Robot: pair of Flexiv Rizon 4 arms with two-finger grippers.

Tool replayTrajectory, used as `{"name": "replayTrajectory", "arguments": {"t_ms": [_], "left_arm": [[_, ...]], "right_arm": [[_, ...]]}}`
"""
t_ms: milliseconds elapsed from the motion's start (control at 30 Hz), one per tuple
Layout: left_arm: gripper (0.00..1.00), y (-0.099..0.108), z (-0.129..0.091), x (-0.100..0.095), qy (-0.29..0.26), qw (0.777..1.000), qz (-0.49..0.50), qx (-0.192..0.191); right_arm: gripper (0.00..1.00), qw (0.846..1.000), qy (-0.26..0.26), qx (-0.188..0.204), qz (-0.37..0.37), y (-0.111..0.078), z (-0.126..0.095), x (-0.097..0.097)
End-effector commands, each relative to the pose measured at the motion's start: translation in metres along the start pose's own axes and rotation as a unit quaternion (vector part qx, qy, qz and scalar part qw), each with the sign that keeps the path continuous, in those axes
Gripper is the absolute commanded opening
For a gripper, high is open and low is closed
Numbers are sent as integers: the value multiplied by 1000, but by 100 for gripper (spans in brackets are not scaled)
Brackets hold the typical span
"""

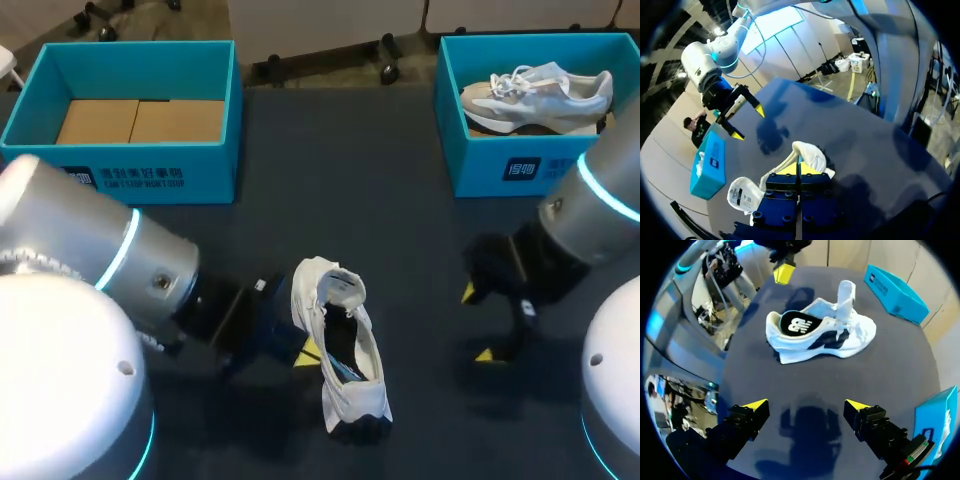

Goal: Take the shoe out of the shoebox, open the shoe tongue, remove and reinsert the insole, then place the shoe into the shoebox

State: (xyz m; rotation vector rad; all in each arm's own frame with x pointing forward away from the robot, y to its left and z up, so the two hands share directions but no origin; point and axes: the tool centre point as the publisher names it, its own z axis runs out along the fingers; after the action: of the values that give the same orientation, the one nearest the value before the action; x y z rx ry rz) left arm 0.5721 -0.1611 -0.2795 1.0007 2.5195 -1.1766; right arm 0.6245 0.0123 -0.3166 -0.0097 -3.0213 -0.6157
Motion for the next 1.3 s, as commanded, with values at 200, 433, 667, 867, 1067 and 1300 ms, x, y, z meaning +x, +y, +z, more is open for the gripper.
{"name": "replayTrajectory", "arguments": {"t_ms": [200,433,667,867,1067,1300], "left_arm": [[0,2,-6,-6,85,996,1,2],[0,3,-5,-12,100,995,15,1],[0,18,-1,-43,250,961,112,-30],[0,24,1,-56,330,924,181,-63],[0,21,5,-69,458,851,248,-70],[0,21,5,-69,458,851,248,-70]], "right_arm": [[100,1000,-2,-9,-2,-7,-14,5],[100,1000,-5,-10,-6,-9,-17,6],[100,1000,-4,-14,-11,-35,-36,8],[100,1000,-16,-14,-2,-52,-49,12],[100,1000,-9,-15,-9,-56,-51,9],[100,1000,-9,-15,-9,-56,-51,9]]}}
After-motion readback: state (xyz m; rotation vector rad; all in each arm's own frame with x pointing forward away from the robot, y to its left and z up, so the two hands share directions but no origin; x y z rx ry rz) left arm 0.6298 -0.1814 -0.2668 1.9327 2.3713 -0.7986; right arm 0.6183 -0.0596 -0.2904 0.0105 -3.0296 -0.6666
